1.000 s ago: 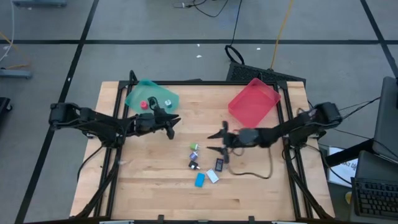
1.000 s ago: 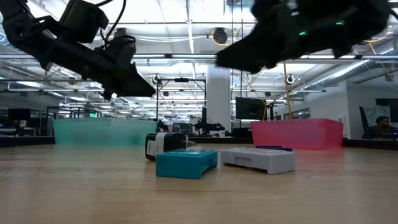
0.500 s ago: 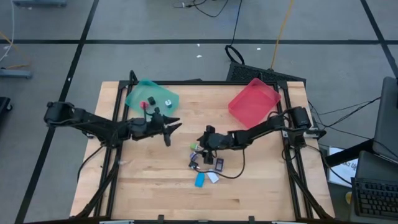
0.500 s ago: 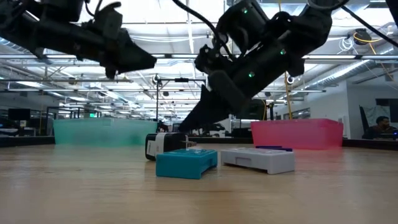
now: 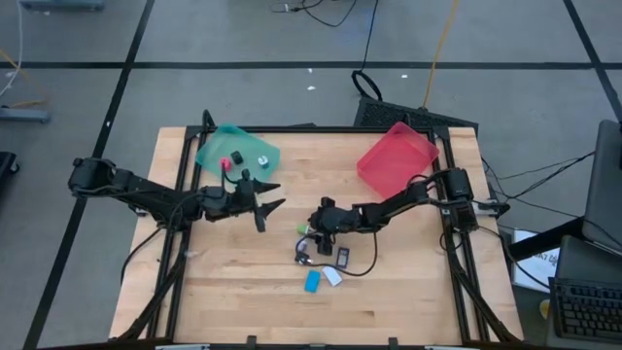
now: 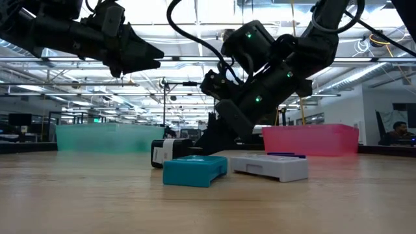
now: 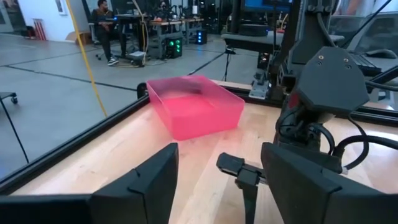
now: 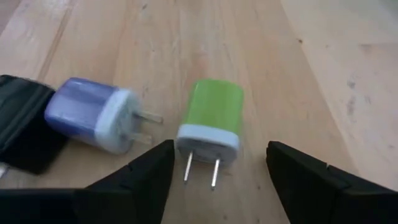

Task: Pick & Place Office items
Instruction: Put the green charger adapter into the blue bin

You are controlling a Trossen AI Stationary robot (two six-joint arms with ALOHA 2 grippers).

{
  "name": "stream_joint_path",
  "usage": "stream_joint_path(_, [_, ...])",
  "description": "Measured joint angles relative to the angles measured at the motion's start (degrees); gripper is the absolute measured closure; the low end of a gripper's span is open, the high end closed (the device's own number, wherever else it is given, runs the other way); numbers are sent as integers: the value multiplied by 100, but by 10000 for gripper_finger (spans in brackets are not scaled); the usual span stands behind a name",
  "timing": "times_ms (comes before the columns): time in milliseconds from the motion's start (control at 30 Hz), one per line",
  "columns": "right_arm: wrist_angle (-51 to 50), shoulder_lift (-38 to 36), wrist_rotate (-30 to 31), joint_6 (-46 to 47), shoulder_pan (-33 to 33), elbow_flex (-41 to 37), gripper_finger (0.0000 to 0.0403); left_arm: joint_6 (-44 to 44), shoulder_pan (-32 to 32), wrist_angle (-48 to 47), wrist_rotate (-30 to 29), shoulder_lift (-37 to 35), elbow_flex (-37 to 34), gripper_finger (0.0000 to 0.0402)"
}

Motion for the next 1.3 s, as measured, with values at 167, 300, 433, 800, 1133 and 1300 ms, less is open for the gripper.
stream_joint_path(167, [7,0,-5,-37,3,0,188,-2,0,0,0,0,0,167])
stream_joint_path(300, [4,0,-13,-118,4,0,233,-5,0,0,0,0,0,176])
stream_joint_path(433, [14,-2,-13,-187,-10,0,285,-103,0,0,0,0,0,186])
stream_joint_path(800, [141,-63,1,-192,-71,-4,369,-269,0,0,0,0,0,217])
stream_joint_path(1133, [311,-117,-30,192,-53,-7,365,-274,0,-40,0,0,0,242])
stream_joint_path(1300, [649,-167,-145,488,64,-4,271,-275,0,-46,0,0,0,249])
